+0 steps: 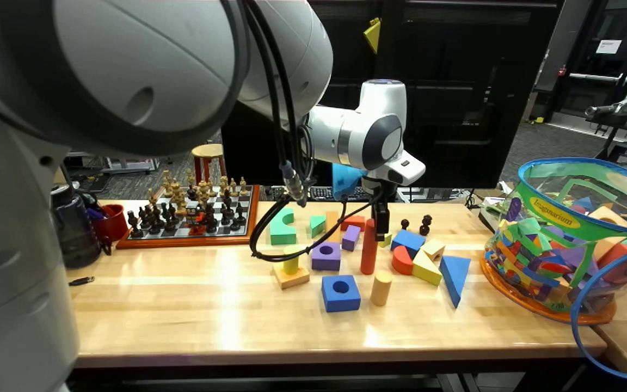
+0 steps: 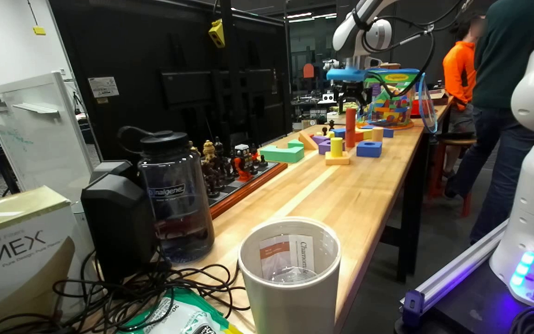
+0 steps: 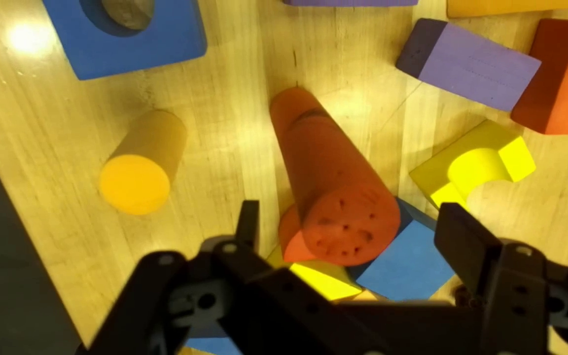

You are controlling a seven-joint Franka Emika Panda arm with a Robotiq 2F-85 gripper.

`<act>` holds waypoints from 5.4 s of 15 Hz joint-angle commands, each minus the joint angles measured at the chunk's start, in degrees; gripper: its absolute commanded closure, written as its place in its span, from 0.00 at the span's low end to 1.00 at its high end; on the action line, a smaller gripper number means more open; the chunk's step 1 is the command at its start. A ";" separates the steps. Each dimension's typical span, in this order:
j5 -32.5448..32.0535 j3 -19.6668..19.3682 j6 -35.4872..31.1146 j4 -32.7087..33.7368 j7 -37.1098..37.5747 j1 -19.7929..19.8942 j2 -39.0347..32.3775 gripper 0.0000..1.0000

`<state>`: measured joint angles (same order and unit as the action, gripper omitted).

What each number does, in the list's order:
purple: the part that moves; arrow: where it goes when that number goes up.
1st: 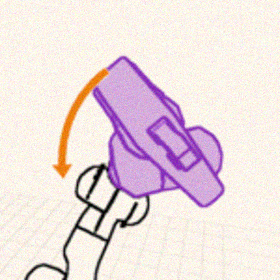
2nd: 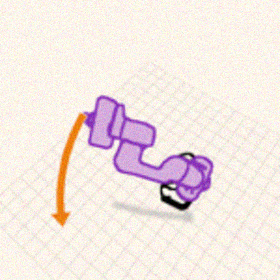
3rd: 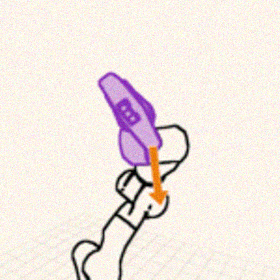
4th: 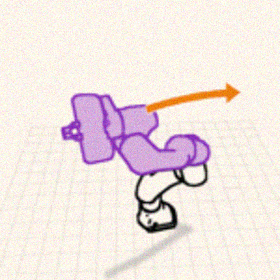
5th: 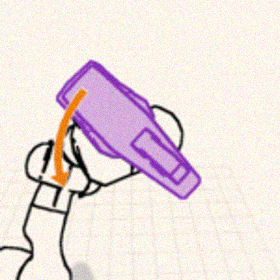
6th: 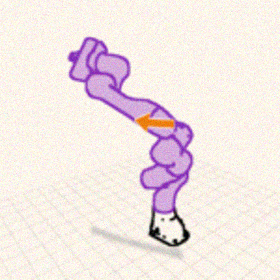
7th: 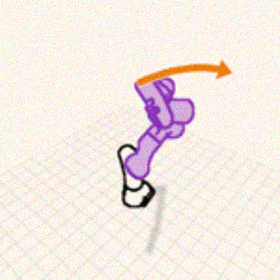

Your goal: Put the yellow cylindrical block in the middle of the square object

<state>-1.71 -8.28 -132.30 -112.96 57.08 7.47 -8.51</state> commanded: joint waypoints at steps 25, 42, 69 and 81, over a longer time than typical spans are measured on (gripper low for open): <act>-8.94 2.25 1.35 -13.10 -0.29 -0.46 19.92 0.85; -1.40 7.03 7.47 -12.23 -16.85 -0.68 24.42 0.85; 1.20 6.71 2.23 -4.90 -17.71 -3.00 9.95 0.85; 2.39 6.65 1.46 -6.92 -17.98 -3.12 10.87 0.85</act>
<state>-0.95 -1.03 -130.27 -118.72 39.95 5.07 1.45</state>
